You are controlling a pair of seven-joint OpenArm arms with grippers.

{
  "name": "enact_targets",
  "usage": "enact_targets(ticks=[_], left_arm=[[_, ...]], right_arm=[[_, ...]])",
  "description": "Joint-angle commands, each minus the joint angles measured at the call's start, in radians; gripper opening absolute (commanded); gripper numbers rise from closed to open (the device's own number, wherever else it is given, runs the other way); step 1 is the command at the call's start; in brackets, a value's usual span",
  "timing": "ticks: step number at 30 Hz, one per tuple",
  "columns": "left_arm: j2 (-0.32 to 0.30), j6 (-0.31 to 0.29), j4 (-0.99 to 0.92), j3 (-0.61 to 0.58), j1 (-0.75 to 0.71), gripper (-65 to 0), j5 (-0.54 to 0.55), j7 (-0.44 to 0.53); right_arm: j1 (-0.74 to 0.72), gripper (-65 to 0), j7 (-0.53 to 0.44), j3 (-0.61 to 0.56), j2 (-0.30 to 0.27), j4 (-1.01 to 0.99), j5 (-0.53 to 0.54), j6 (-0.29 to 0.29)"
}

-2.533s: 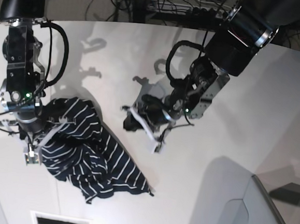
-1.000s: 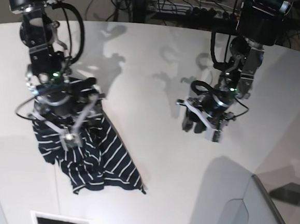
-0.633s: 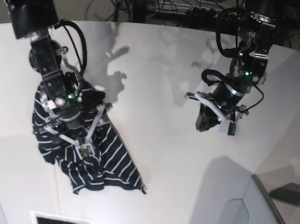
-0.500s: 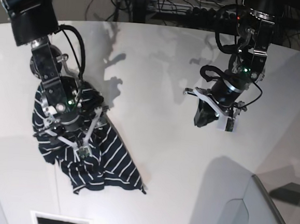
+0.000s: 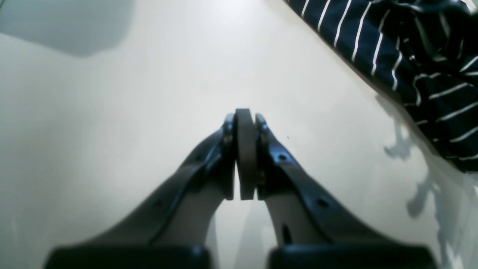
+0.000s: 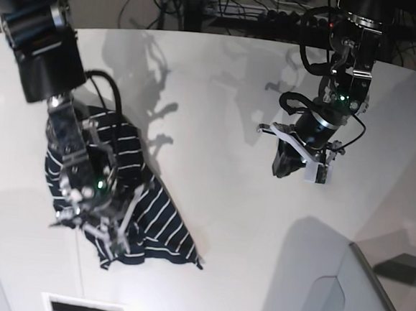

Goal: Layout the t-shirt on the table in an organized manner, then fold the t-shirt properly
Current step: 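Lift the shirt with the right gripper and drag it sideways, then grasp the shirt with both grippers and pull it apart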

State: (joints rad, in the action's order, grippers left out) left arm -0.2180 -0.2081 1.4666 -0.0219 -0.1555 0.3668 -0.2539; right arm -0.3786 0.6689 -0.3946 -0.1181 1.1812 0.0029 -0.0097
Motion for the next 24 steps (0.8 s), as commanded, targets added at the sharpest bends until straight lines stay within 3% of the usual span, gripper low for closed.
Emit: enact_targets(ticks=[1,5,10,12,14,18,20,24], left_arm=[[-0.005,-0.001,0.016,0.004,0.007,-65.0,0.008,0.017],[-0.004,-0.001,0.016,0.004,0.007,-65.0,0.008,-0.028],[-0.004,-0.001,0.016,0.001,0.009,-65.0,0.008,-0.034],[-0.004,-0.001,0.016,0.001,0.009,-65.0,0.008,-0.034],[-0.004,-0.001,0.016,0.001,0.009,-65.0,0.008,-0.034],[-0.004,-0.001,0.015,-0.006,0.007,-65.0,0.008,-0.034],[-0.004,-0.001,0.015,-0.008,0.007,-65.0,0.008,-0.034],[-0.001,-0.001,0.015,-0.008,0.012,-65.0,0.008,-0.034]], right_arm=[[-0.073,-64.7,-0.027,0.001,-0.021,-0.002,-0.008,0.009],[-0.198,-64.5,-0.087,0.001,-0.047,-0.136,-0.008,0.009],[-0.320,-63.9,-0.305,0.004,-0.091,-0.387,-0.008,0.014],[-0.379,-60.3,-0.395,0.006,-0.093,-0.524,-0.008,0.017],[-0.432,-50.7,-0.475,0.007,-0.101,-0.642,-0.008,0.060],[-0.504,-16.5,-0.614,0.006,-0.122,-0.788,-0.008,0.296],[-0.511,-3.3,-0.631,0.006,-0.136,-0.794,-0.008,0.368],[-0.486,-1.7,-0.625,0.003,-0.137,-0.789,-0.007,0.376]])
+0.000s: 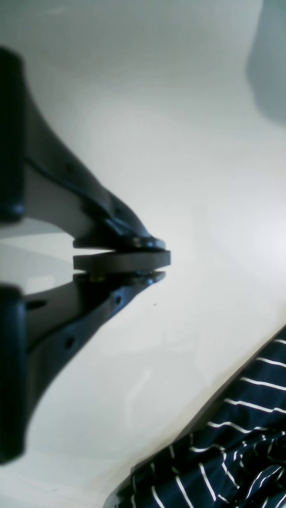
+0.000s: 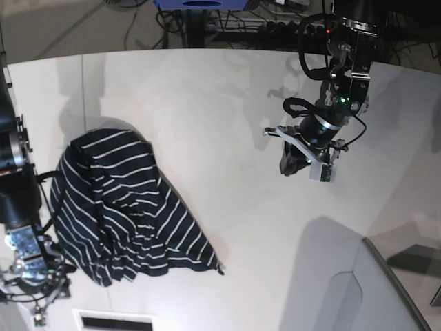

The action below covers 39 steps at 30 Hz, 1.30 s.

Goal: Layout the t-shirt on the table in an organized manner, then fold the t-shirt properly
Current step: 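Grasp the shirt with both grippers and pull it apart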

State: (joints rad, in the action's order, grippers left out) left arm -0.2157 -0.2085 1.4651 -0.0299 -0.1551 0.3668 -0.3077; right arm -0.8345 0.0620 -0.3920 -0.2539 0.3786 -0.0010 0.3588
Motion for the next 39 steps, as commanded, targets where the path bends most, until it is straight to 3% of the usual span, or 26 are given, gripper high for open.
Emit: enact_targets(ticks=[1,3,8,10,13,18,19,22,29,35,37,39], left_arm=[[-0.001,-0.001,0.016,0.000,0.013,-65.0,0.008,0.020],[-0.001,-0.001,0.016,0.000,0.016,-65.0,0.008,0.020],[-0.001,-0.001,-0.022,-0.011,0.061,-65.0,0.007,0.018],[-0.006,-0.001,-0.054,-0.052,0.096,-65.0,0.007,0.018],[-0.006,0.001,-0.103,-0.129,0.164,-65.0,0.007,0.018],[0.009,0.001,-0.202,-0.272,0.297,-65.0,0.007,0.018],[0.020,0.001,-0.225,-0.292,0.325,-65.0,0.007,0.018],[0.062,0.002,-0.310,-0.327,0.409,-65.0,0.007,0.020],[0.224,0.001,-0.613,-0.427,0.668,-65.0,0.007,0.031],[0.358,0.001,-0.972,-0.626,0.848,-65.0,0.008,0.230],[0.373,0.001,-1.041,-0.664,0.868,-65.0,0.010,0.278],[0.373,0.001,-1.053,-0.697,0.865,-65.0,0.013,0.307]], right_arm=[[0.002,-1.5,-0.001,0.000,0.005,0.033,-0.003,0.006],[0.090,-1.2,0.063,0.003,0.008,0.148,0.000,-0.005],[0.412,-1.8,0.149,0.029,0.000,0.646,-0.001,-0.183],[0.498,-4.5,0.193,0.069,0.015,0.771,-0.003,-0.198],[0.535,-19.5,0.246,0.077,0.069,0.801,-0.003,-0.198],[0.533,-56.6,0.253,0.078,0.120,0.693,0.002,-0.198],[0.533,-60.5,0.253,0.078,0.127,0.682,0.002,-0.198],[0.533,-61.2,0.253,0.078,0.158,0.655,0.002,-0.198],[0.524,-61.8,0.252,0.077,0.219,0.488,0.002,-0.198],[0.564,-62.0,0.256,0.075,0.233,0.455,0.002,-0.202],[0.593,-62.1,0.264,0.074,0.241,0.486,0.002,-0.240],[0.628,-62.3,0.318,0.074,0.249,0.538,0.000,-0.317]])
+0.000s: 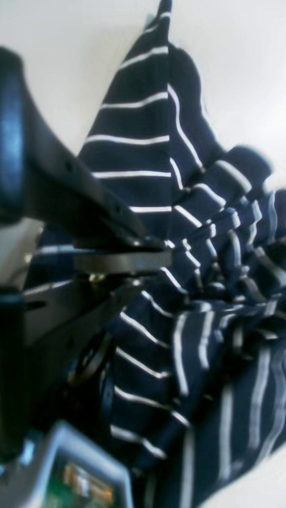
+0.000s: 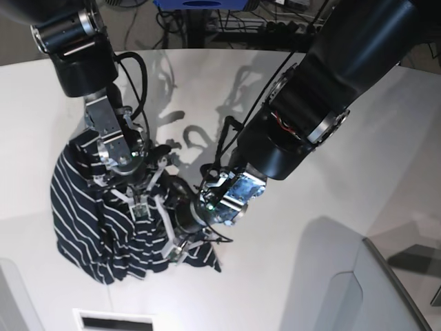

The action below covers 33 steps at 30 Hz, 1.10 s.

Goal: Layout the t-shirt on the table in an organized manner, then fold the t-shirt properly
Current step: 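Grasp the shirt with both grippers and pull it apart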

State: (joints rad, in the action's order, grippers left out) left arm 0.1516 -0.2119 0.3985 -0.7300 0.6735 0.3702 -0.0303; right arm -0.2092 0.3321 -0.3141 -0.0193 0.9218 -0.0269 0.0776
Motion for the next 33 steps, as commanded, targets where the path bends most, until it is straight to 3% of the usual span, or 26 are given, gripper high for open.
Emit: enact_targets(ticks=[1,6,10,14,18,27,33], left_arm=[[0.005,0.004,0.012,-0.007,0.033,-65.0,0.008,0.036],[0.005,0.004,0.010,-0.015,0.007,-65.0,0.005,0.036],[0.005,0.004,0.010,-0.020,-0.048,-65.0,-0.006,0.036],[-0.002,0.013,0.010,-0.059,-0.117,-65.0,-0.181,0.036],[-0.031,0.079,0.015,-0.056,-0.199,-65.0,-0.319,0.028],[-0.145,0.079,0.017,0.057,-0.314,-65.0,-0.285,0.026],[-0.214,0.079,0.017,0.062,-0.404,-65.0,-0.277,0.025]], right_arm=[[0.018,-62.3,0.074,-0.004,0.017,0.024,0.026,-0.072],[0.090,-62.3,0.144,-0.006,0.017,0.179,0.023,-0.200],[0.149,-62.3,0.239,-0.006,0.017,0.326,0.023,-0.264],[0.178,-62.3,0.295,-0.003,0.011,0.432,0.023,-0.338],[0.159,-62.3,0.310,-0.004,-0.021,0.460,0.023,-0.344],[0.032,-62.3,0.304,-0.006,-0.024,0.300,0.023,-0.345],[-0.069,-62.3,0.302,-0.006,-0.012,0.193,0.023,-0.345]])
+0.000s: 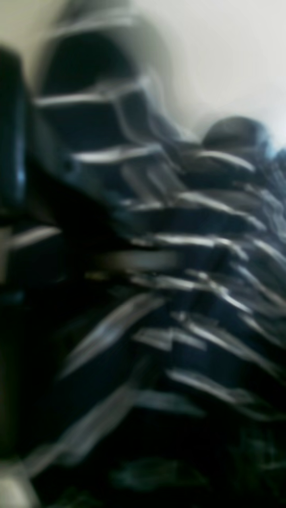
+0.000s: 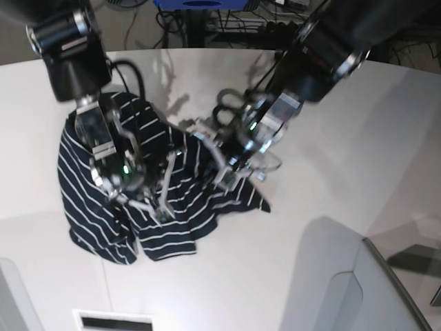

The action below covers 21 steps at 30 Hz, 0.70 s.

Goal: Layout the t-shirt on the table in an organized manner, then fold the t-shirt properly
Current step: 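Grasp the shirt with both grippers and pull it apart, then lay the shirt down and open the left gripper, withdrawing it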

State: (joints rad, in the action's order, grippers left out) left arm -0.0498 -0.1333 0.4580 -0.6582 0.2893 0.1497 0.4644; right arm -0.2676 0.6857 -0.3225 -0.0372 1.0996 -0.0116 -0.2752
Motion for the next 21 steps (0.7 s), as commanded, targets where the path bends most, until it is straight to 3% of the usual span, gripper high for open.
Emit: enact_targets(ticks=[1,5,11,15,21], left_arm=[[-0.023,0.001,-0.040,-0.008,-0.037,-65.0,-0.057,-0.470],[-0.092,0.001,0.064,0.005,-0.117,-65.0,-0.054,-0.471],[-0.118,-0.001,0.321,0.328,-0.161,-65.0,-0.038,-0.600],[-0.112,-0.001,0.513,0.341,-0.115,-65.0,-0.043,-0.763],[-0.095,-0.002,0.692,0.346,-0.085,-65.0,-0.045,-0.881]], right_arm=[[-0.020,-62.3,-0.051,0.001,0.013,0.007,0.008,0.007],[-0.074,-62.3,-0.082,-0.023,0.032,-0.043,0.008,0.007],[-0.097,-62.3,-0.094,-0.140,0.043,-0.103,0.008,0.012],[-0.086,-62.3,-0.093,-0.139,0.047,-0.105,0.008,0.012],[-0.066,-62.3,-0.093,-0.119,0.041,-0.102,0.008,0.012]])
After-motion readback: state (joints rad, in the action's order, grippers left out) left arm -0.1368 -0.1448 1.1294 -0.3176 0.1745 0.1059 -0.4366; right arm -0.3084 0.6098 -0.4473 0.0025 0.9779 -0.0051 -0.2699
